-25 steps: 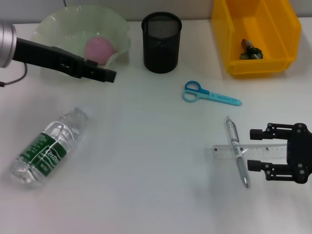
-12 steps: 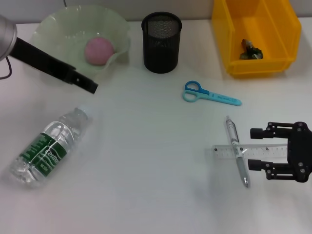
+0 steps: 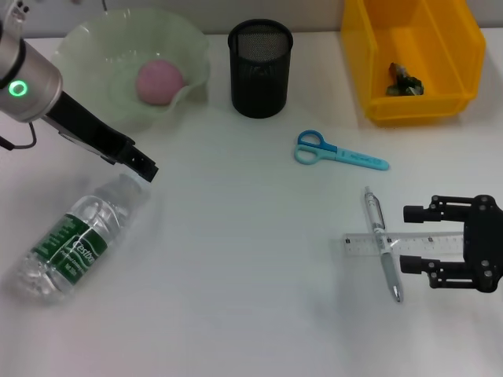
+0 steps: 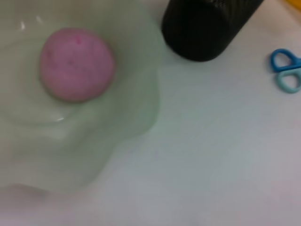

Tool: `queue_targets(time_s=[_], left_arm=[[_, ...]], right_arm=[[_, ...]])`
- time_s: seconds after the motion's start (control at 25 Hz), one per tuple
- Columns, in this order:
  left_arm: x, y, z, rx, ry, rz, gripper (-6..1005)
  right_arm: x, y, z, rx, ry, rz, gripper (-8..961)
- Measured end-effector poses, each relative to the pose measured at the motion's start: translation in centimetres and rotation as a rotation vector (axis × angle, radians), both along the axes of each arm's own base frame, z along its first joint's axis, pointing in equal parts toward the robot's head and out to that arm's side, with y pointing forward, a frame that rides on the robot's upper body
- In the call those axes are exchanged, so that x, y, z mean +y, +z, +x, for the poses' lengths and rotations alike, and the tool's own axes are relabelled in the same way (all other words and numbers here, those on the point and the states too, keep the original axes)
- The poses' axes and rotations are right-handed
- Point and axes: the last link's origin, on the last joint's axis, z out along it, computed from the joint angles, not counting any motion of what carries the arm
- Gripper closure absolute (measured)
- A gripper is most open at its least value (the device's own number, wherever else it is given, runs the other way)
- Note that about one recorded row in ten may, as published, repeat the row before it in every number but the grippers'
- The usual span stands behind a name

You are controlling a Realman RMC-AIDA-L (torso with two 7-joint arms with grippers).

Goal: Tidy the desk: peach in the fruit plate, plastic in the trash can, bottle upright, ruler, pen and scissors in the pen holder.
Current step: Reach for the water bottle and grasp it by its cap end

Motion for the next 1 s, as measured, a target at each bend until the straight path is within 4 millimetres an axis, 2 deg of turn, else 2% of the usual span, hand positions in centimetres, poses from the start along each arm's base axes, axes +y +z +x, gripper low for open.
queue_targets(time_s=[0.28, 1.0], left_arm=[[0.3, -1.1, -0.9, 0.032, 0.011, -0.006, 258], [0.5, -1.4, -1.2, 0.072, 0.0, -0.001, 259]], right_arm=[[0.0, -0.1, 0.1, -0.002, -0.004, 0.001, 253], [0.0, -0.1, 0.0, 0.0, -0.001, 0.008, 253]])
